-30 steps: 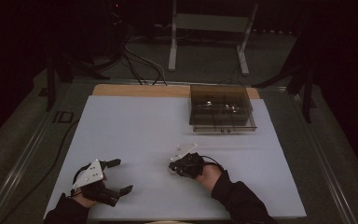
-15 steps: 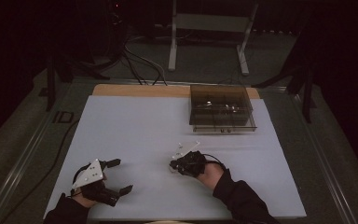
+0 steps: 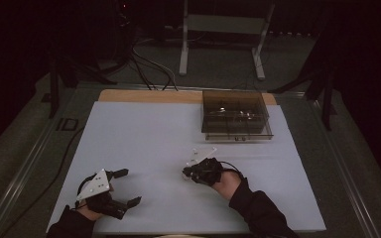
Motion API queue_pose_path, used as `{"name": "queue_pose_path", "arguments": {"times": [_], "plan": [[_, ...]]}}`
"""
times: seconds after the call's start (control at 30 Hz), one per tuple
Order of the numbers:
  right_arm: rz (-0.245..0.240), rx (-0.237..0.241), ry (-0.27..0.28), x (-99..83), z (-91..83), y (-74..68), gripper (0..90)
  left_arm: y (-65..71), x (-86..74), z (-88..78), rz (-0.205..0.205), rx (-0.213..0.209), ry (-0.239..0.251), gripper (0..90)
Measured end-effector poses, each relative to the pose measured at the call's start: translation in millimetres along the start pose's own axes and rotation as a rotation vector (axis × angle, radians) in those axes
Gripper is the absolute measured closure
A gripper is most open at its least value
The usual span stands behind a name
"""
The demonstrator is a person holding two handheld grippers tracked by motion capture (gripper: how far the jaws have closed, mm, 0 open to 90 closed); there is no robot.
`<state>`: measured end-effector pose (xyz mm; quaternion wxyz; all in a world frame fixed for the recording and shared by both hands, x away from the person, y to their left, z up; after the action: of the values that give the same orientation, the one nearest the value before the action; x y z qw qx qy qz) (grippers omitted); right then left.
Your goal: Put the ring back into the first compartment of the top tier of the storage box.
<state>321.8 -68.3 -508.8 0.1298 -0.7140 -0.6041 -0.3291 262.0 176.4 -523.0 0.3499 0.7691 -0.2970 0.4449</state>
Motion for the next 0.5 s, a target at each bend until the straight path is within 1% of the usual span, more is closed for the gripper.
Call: {"name": "queue_pose_path", "arguments": {"times": [0.5], "plan": [[0.010, -0.019, 0.007, 2.7, -13.3, 8.2, 87.3, 0.3, 0.1, 0.1, -0.001, -0.001, 0.001, 1.0]]}}
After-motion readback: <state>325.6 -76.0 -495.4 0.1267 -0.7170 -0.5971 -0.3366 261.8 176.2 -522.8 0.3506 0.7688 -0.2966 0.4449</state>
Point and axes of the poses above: each handheld gripper's, and its own axes: z roughly forward along the jaws, x roughly out of its top, y roughly to its right, the point moved 6 cm from there along z, roughly forward along the jaws, and after that the axes turned 14 degrees about -z, right-handed, at the moved point
